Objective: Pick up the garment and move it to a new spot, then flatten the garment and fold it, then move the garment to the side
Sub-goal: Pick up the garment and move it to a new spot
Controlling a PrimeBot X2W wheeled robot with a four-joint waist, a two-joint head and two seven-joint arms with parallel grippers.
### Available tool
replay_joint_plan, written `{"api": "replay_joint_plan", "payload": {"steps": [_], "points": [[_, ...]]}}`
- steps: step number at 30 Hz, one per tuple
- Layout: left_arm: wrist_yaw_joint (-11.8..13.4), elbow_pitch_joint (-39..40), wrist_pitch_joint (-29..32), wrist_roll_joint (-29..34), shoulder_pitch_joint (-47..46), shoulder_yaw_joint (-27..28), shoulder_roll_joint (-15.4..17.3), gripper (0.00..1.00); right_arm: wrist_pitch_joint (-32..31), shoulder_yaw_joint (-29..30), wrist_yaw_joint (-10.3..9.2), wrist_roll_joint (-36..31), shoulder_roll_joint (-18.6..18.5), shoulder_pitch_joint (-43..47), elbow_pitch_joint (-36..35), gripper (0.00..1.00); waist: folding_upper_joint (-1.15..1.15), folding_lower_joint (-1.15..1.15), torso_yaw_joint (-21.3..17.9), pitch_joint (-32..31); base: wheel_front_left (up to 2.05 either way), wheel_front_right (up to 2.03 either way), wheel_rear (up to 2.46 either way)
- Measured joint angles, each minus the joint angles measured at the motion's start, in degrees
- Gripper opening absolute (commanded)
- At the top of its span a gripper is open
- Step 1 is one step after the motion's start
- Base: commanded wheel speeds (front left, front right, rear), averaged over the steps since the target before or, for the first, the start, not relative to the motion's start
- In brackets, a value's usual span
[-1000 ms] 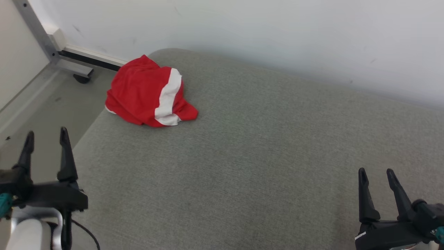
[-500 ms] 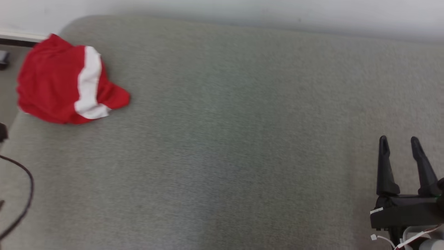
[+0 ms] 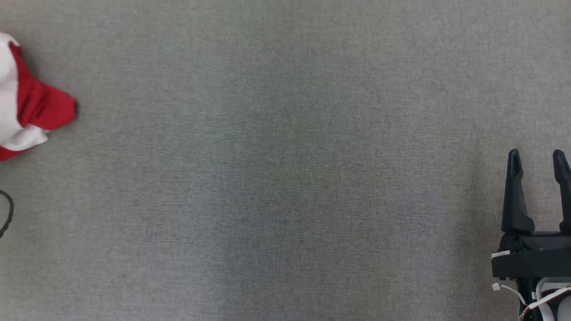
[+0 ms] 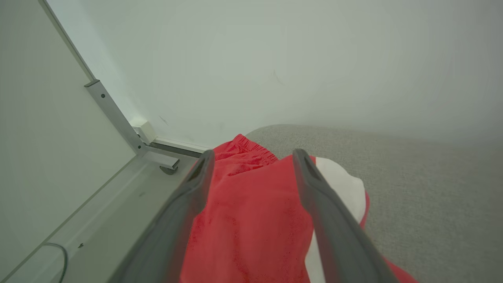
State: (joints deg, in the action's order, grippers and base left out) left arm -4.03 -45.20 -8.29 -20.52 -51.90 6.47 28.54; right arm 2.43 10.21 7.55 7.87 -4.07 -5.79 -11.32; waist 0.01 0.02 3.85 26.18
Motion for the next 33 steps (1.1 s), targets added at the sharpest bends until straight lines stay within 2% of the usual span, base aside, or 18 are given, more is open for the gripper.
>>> {"api": "replay_joint_plan", "payload": {"steps": [9,16,19,20,21,22,28,33], "points": [[-1.8,-11.8,8.6,-2.8,-3.4,-0.8,0.6,1.0,-1.2,0.3,0.0,-0.4,-0.3,-0.3,-1.6,1.0,0.0,-0.01,-2.3,3.1,0.0,0.0,0.0],[-2.7,-18.1,15.7,-4.4,-5.3,-2.3,0.4,1.0,-1.9,0.2,0.0,-0.5,-0.6,-0.4,-2.4,1.0,-0.01,-0.02,-2.6,3.1,0.0,0.0,0.0],[-3.0,-19.6,16.9,-4.8,-5.8,-3.1,-0.1,1.0,-2.0,0.2,0.0,-0.6,-0.6,-0.4,-2.9,1.0,-0.01,-0.02,-2.6,3.1,0.0,0.0,0.0],[-3.0,-19.9,16.8,-4.6,-5.9,-3.6,-0.2,0.58,-2.3,0.2,0.0,-0.6,-0.6,-0.4,-3.0,1.0,-0.01,-0.02,-2.6,3.1,0.0,0.0,0.0],[-3.0,-20.2,16.4,-4.5,-5.9,-3.9,-0.3,0.33,-2.4,0.2,0.0,-0.7,-0.7,-0.5,-3.0,1.0,-0.01,-0.02,-2.6,3.1,0.0,0.0,0.0],[-3.1,-20.4,15.8,-4.4,-6.0,-4.2,-0.4,0.0,-2.4,0.1,0.0,-0.8,-0.7,-0.5,-3.1,1.0,-0.02,-0.02,-2.6,3.0,0.0,0.0,0.0],[-2.5,-21.1,9.1,-3.1,-6.4,-5.6,-0.6,0.0,-2.4,-0.1,0.0,-0.9,-0.7,-0.8,-3.0,1.0,-0.01,-0.02,-2.5,2.0,0.0,0.0,0.0],[-2.5,-19.7,2.9,-0.5,-8.5,-7.8,0.9,0.0,-1.9,-0.2,0.0,-0.7,-0.6,-0.5,-1.5,1.0,-0.01,-0.03,-2.4,-0.1,0.0,0.0,0.0]]}}
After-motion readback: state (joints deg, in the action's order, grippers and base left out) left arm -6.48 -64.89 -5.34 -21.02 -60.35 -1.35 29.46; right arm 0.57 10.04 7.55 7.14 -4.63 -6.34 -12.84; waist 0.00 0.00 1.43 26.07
